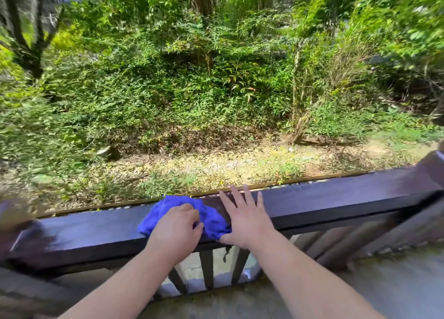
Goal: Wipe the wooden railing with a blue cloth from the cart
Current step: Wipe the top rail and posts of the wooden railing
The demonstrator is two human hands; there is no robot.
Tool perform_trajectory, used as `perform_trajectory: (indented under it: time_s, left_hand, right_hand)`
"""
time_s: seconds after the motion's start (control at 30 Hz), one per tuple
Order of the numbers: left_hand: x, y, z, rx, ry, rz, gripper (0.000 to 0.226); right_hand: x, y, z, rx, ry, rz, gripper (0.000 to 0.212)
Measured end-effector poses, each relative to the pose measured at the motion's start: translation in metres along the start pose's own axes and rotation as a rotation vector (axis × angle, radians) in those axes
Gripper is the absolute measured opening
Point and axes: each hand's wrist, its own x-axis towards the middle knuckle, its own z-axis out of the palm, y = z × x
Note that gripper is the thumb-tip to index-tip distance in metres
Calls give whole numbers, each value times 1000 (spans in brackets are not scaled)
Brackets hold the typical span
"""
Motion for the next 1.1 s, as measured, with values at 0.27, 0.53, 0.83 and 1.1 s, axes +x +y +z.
perform_trajectory:
  time_s: [0.27, 0.53, 0.83, 1.1]
  left_hand:
    - [21, 49, 19, 18, 16, 37, 27]
    - [33, 63, 33, -17, 37, 147, 26]
    - [48, 67, 41, -23, -4, 139, 17]
    - [66, 122, 64, -1, 6, 113, 18]
  right_hand:
    - [-10, 53, 11, -10, -3, -73, 120]
    - [-12, 49, 16, 12, 78, -63, 114]
    - [-16, 56, 6, 29, 9, -64, 115]
    - [-32, 149, 0, 26, -4, -16, 123]
